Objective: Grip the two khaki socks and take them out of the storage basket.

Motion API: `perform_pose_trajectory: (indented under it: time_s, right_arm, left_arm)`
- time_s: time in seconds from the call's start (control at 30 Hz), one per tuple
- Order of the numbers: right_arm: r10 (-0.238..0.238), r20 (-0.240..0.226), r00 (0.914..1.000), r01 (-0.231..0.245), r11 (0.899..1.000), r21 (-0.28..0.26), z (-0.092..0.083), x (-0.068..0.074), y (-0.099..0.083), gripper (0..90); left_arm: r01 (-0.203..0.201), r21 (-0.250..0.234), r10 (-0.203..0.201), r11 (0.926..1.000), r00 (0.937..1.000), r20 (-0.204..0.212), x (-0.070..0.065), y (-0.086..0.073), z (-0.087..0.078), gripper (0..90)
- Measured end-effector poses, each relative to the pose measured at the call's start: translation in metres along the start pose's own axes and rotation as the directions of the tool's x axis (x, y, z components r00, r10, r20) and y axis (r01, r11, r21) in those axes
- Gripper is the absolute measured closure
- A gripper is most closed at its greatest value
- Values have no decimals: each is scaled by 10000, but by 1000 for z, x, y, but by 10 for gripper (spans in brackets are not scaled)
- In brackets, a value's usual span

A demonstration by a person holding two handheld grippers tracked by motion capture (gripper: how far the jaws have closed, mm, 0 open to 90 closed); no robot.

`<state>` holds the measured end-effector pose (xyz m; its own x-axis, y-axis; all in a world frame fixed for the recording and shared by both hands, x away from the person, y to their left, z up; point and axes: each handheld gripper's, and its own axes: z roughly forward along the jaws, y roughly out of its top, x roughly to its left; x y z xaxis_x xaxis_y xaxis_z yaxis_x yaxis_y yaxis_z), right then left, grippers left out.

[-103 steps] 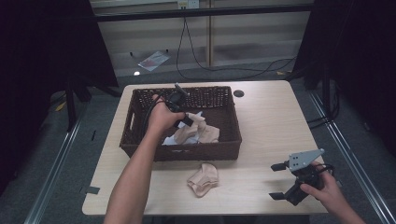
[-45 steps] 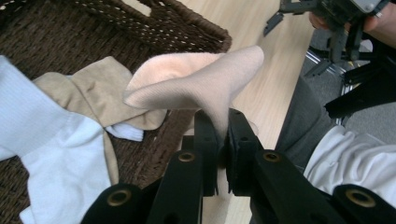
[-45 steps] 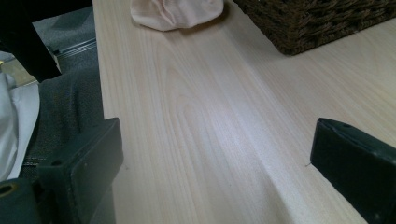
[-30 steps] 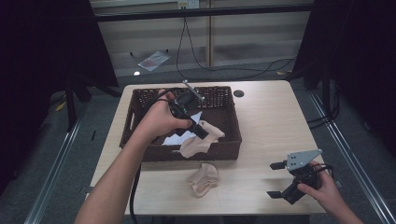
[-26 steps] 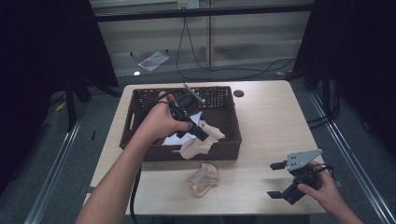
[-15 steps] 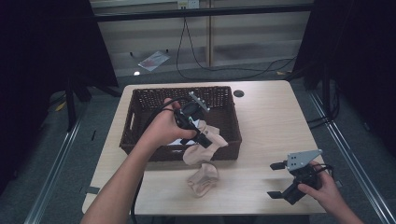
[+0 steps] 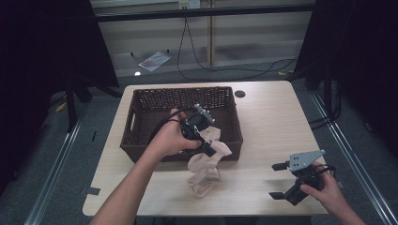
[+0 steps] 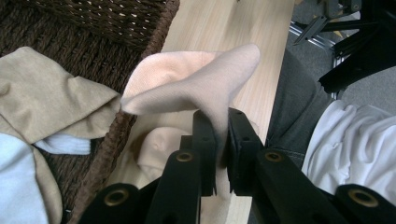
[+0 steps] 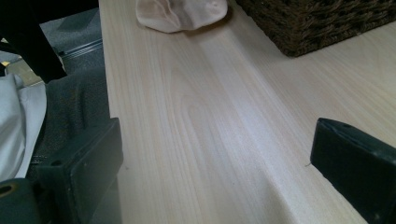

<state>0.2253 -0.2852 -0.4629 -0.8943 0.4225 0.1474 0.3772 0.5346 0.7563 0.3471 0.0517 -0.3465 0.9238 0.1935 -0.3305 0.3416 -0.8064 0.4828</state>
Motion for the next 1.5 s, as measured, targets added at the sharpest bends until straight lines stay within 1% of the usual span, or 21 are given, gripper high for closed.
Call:
perform_pose_trajectory:
  time_s: [0.07, 0.1, 0.13, 0.17, 0.23, 0.3, 0.33, 0.43, 0.5, 0.53, 0.6, 0.63, 0.73, 0.77, 0.93, 1.03, 1.2, 1.27, 1.3, 1.4, 1.5]
  right_arm:
    - [-7, -2, 10000, 7, 10000, 17, 0, 0, 0, 22]
    - [-7, -2, 10000, 7, 10000, 17, 0, 0, 0, 22]
    - [-2, 3, 10000, 2, 10000, 28, 0, 0, 0, 22]
    - [-2, 3, 10000, 2, 10000, 28, 0, 0, 0, 22]
    - [0, -24, 10000, 0, 10000, 9, 0, 0, 0, 22]
    - [-18, 1, 10000, 18, 10000, 20, 0, -1, 0, 22]
    - [7, -41, 10000, -7, 10000, 4, 1, -1, 1, 22]
    - [0, -26, 10000, 0, 10000, -3, 1, -1, 1, 21]
    - [-15, -35, 10000, 15, 10000, 82, 1, 0, 0, 21]
    - [-15, -35, 10000, 15, 10000, 82, 1, 0, 0, 21]
    - [-7, -21, 10000, 7, 10000, 28, 0, 0, 0, 21]
    - [13, -8, 10000, -13, 10000, 21, 0, -1, 0, 21]
    - [5, -48, 10000, -5, 10000, 48, 1, -1, 0, 21]
    - [9, -34, 10000, -8, 10000, 67, 2, 0, 0, 21]
    - [-11, -23, 10000, 11, 10000, 87, 2, 0, 0, 21]
    - [-4, 4, 10000, 4, 10000, 86, 2, 0, 0, 21]
    - [-8, -9, 10000, 8, 9999, 149, 3, 0, 0, 21]
    - [-7, -9, 10000, 7, 9999, 142, 3, 0, 0, 21]
    - [-4, -15, 10000, 4, 9999, 145, 3, 0, 0, 21]
    - [-1, -3, 10000, 1, 9999, 147, 3, 0, 0, 21]
    - [-15, -29, 10000, 15, 9999, 160, 3, 0, 0, 21]
  left_arm:
    - [26, -39, -27, 10000, 9998, -214, 0, -1, 3, 732]
    - [26, -39, -27, 10000, 9998, -214, 0, -1, 3, 678]
    - [100, -294, -109, 9995, 9995, -281, 0, -3, 5, 604]
    - [100, -294, -109, 9995, 9995, -281, 0, -3, 5, 532]
    - [-100, -142, 93, 9998, 9988, -474, -2, -4, 6, 504]
    - [-44, -173, 35, 9998, 9986, -521, -2, -5, 8, 422]
    - [-15, -232, 0, 9997, 9980, -638, -3, -8, 10, 344]
    - [151, -303, -172, 9994, 9973, -711, -4, -11, 11, 239]
    - [-12, -386, -27, 9993, 9949, -1004, -5, -17, 13, 187]
    - [-12, -386, -27, 9993, 9949, -1004, -5, -17, 13, 170]
    - [-92, -425, 50, 9991, 9952, -977, -7, -21, 14, 156]
    - [-5, -562, -51, 9984, 9949, -1006, -9, -24, 16, 142]
    - [-143, -684, 65, 9976, 9936, -1130, -10, -31, 17, 111]
    - [-228, -682, 145, 9974, 9928, -1189, -10, -33, 18, 109]
    - [-226, -956, 100, 9952, 9915, -1297, -14, -48, 27, 100]
    - [-379, -879, 259, 9954, 9908, -1331, -14, -52, 29, 100]
    - [-314, -955, 199, 9949, 9927, -1191, -14, -64, 38, 96]
    - [-412, -845, 305, 9956, 9917, -1248, -13, -68, 41, 95]
    - [-330, -850, 220, 9958, 9916, -1278, -13, -71, 43, 95]
    - [-352, -841, 241, 9958, 9913, -1293, -12, -77, 47, 96]
    - [-419, -1022, 268, 9939, 9891, -1450, -11, -81, 49, 96]
